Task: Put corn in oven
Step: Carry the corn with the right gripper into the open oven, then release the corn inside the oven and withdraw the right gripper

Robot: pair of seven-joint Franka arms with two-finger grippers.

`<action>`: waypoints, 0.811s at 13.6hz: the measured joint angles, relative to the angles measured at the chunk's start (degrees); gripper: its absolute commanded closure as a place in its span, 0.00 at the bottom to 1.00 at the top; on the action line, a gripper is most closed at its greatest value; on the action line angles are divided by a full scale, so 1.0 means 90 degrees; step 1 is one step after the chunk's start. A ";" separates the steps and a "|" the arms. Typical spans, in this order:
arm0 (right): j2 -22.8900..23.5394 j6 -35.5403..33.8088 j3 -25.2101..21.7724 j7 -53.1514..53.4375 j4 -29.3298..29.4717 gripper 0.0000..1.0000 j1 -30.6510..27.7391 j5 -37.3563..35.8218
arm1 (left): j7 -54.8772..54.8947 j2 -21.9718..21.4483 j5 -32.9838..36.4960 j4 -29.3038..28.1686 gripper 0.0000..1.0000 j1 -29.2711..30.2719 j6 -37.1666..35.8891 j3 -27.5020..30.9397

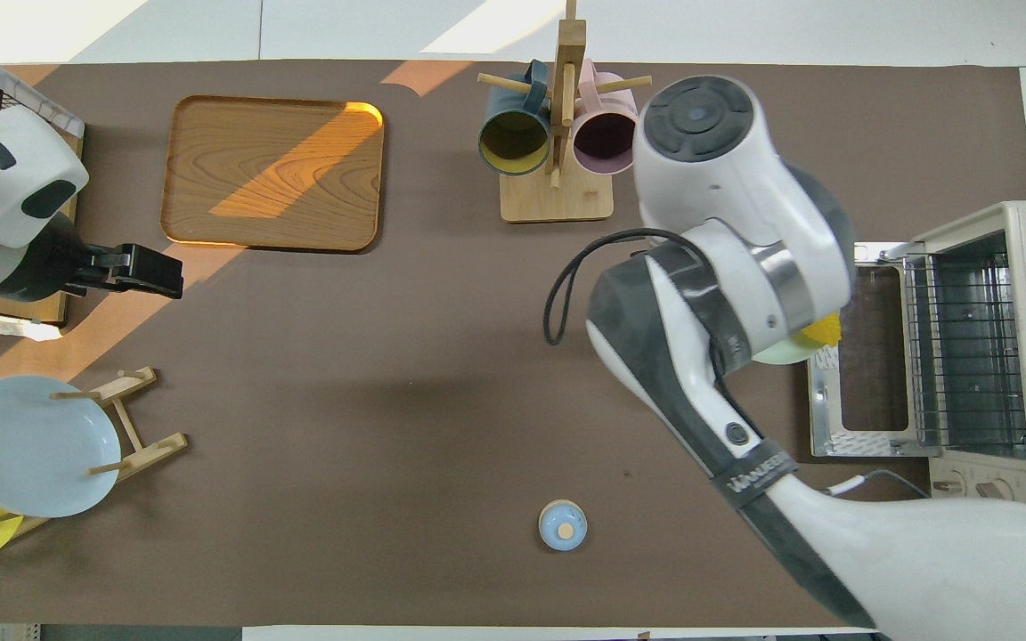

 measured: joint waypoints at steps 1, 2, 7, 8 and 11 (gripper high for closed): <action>-0.0205 -0.0008 -0.0001 -0.0259 -0.0258 1.00 -0.0268 0.0000 | 0.0000 0.0000 0.0000 0.0000 0.00 0.0000 0.0000 0.0000; -0.0375 -0.0008 -0.0002 -0.0425 -0.0526 1.00 -0.0474 0.0000 | 0.0000 0.0000 0.0000 0.0000 0.00 0.0000 0.0000 0.0000; -0.0673 -0.0002 -0.0002 -0.1003 -0.1318 1.00 -0.1223 -0.0001 | 0.0000 0.0000 0.0000 0.0000 0.00 0.0000 0.0000 0.0000; -0.0723 0.0003 -0.0003 -0.1157 -0.1444 1.00 -0.1416 -0.0001 | 0.0000 0.0000 0.0000 0.0000 0.00 0.0000 0.0000 0.0000; -0.0872 0.0085 -0.0004 -0.1653 -0.1787 1.00 -0.1948 -0.0004 | 0.0000 0.0000 0.0000 0.0000 0.00 0.0000 0.0000 0.0000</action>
